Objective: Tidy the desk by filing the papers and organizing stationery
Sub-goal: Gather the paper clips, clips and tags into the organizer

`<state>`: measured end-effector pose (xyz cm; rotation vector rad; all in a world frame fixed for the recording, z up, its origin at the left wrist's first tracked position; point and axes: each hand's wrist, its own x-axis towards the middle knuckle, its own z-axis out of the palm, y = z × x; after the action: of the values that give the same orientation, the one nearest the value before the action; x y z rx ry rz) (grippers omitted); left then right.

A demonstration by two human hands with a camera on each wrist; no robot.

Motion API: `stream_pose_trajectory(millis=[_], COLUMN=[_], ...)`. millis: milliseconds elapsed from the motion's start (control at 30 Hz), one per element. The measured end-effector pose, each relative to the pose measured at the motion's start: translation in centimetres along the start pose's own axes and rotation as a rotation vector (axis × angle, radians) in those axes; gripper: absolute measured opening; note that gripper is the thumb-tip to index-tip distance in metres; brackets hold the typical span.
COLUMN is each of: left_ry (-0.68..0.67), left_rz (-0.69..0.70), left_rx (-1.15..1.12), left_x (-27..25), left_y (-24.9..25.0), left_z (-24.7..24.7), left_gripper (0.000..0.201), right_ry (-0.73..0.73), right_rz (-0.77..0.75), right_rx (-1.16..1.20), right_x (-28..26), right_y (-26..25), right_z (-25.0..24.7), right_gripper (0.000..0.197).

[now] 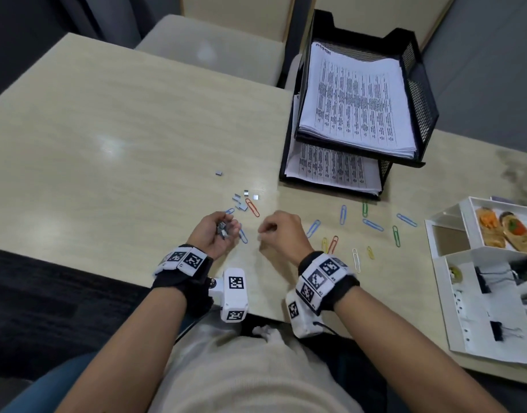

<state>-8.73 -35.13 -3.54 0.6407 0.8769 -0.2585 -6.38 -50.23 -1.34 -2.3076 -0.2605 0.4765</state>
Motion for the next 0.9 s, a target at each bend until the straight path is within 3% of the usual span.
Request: stream_pose_trajectory(millis=[167, 300, 400, 567, 700, 900], left_ry=[-0.158, -0.060, -0.026, -0.022, 0.025, 0.024], left_rz=[-0.038, -0.082, -0.090, -0.023, 0.009, 0.018], left_rx=[0.031, 0.024, 0.068, 0.139, 0.075, -0.012], left_x=[0.3, 1.4, 2.2, 3.1, 4.1, 5.0], left_y=[0.4, 2.4, 4.6, 7.9, 9.3, 8.1], left_z=[1.0, 0.6, -0.1, -1.6, -2.5, -3.2], left_gripper=[0.058, 0.063, 0.049, 0.040, 0.042, 0.037], right_ry=[-0.092, 0.031, 0.071, -0.039, -0.010, 0.054], right_rz=[-0.124, -0.054, 0.028, 0.022, 0.032, -0.015], right_rx=[0.180, 0.234, 0.029, -0.312, -0.267, -0.137], right_x=[2.0, 5.3, 7.9, 9.1, 9.8, 10.3], right_y=[-5.2, -5.2, -3.2, -1.4, -1.7, -2.7], right_z=[-0.4, -0.6, -0.5, 1.3, 1.4, 1.8], right_gripper=[0.009, 0.014, 0.021, 0.020, 0.027, 0.020])
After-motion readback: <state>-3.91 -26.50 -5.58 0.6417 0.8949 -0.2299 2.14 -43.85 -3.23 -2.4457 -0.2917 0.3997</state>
